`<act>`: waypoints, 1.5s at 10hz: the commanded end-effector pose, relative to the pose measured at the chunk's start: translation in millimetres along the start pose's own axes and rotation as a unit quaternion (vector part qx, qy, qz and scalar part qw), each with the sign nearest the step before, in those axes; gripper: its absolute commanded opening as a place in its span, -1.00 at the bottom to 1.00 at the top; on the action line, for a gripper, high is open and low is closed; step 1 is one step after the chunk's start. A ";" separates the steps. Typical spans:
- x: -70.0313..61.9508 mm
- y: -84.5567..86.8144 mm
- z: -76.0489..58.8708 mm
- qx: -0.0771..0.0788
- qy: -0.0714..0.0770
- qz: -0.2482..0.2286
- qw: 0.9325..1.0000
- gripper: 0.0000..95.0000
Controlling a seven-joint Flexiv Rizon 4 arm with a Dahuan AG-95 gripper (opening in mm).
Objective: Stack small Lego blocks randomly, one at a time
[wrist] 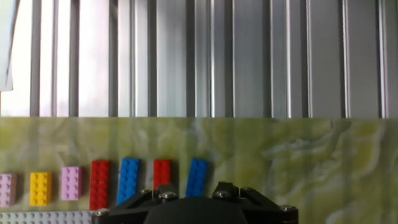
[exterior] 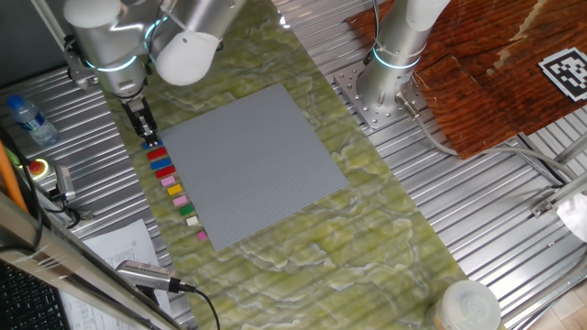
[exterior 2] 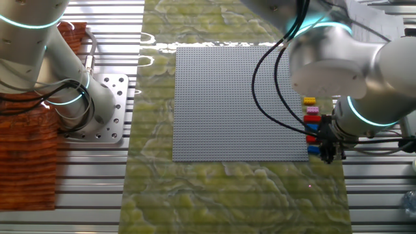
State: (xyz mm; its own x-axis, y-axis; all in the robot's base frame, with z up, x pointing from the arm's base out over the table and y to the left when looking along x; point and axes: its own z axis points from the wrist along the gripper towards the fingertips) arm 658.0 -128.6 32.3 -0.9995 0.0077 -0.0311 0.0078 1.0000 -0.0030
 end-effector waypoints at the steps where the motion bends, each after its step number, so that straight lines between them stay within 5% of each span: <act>1: -3.1 -1.7 6.5 -0.001 -0.004 0.011 1.000 -0.60; 6: -8.6 -2.7 16.1 -0.002 -0.014 0.013 1.000 -0.60; 7: -8.8 -1.7 17.7 -0.002 -0.013 0.014 1.000 -0.20; 9: -8.8 -1.5 21.9 0.000 -0.013 0.016 1.000 -0.20; 10: -8.7 -1.6 23.5 0.001 -0.013 0.016 1.000 -0.60; 15: -6.7 -2.5 24.2 0.003 -0.012 0.015 1.000 -0.60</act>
State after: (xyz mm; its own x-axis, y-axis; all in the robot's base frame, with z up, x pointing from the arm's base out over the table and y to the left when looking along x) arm 664.5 -131.1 7.9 -0.9978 0.0373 -0.0544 0.0378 0.9993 -0.0071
